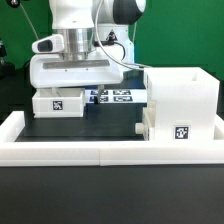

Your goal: Assemble drawer

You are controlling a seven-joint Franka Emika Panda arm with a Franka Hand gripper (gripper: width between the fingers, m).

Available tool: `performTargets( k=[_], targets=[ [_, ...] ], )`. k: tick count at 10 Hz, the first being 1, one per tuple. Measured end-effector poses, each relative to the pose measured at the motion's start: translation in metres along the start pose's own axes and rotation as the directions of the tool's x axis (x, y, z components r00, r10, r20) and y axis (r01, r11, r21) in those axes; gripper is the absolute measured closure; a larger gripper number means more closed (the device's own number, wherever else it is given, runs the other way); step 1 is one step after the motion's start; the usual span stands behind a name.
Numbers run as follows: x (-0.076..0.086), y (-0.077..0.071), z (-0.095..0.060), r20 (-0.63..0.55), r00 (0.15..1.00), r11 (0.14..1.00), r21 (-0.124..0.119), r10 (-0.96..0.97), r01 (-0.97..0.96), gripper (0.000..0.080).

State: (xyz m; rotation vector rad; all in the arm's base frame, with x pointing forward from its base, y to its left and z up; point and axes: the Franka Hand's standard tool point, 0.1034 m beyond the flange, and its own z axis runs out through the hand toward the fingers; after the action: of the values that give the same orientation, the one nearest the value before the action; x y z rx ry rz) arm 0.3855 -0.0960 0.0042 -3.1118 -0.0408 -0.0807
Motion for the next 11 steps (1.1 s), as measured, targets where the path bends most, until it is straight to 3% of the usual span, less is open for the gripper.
performTargets(
  k=[2,4,5,6,7,11],
  targets=[
    [0.0007,-0.0031,0.0002,0.000,1.000,1.000,0.000,-0.004,0.004,0.0151],
    [0.0014,-0.0034,0.0000,0.000,1.000,1.000,0.000,-0.005,0.005,0.0402],
    [0.0014,-0.0033,0.0001,0.000,1.000,1.000,0.000,-0.005,0.005,0.0402],
    [0.0014,-0.0033,0.0001,0.000,1.000,1.000,0.000,-0.005,0.005,0.0605],
    [0.0014,-0.0034,0.0001,0.000,1.000,1.000,0.000,-0.005,0.005,0.0727],
    [0.0016,-0.0033,0.0000,-0.001,1.000,1.000,0.000,-0.005,0.005,0.0758]
  ],
)
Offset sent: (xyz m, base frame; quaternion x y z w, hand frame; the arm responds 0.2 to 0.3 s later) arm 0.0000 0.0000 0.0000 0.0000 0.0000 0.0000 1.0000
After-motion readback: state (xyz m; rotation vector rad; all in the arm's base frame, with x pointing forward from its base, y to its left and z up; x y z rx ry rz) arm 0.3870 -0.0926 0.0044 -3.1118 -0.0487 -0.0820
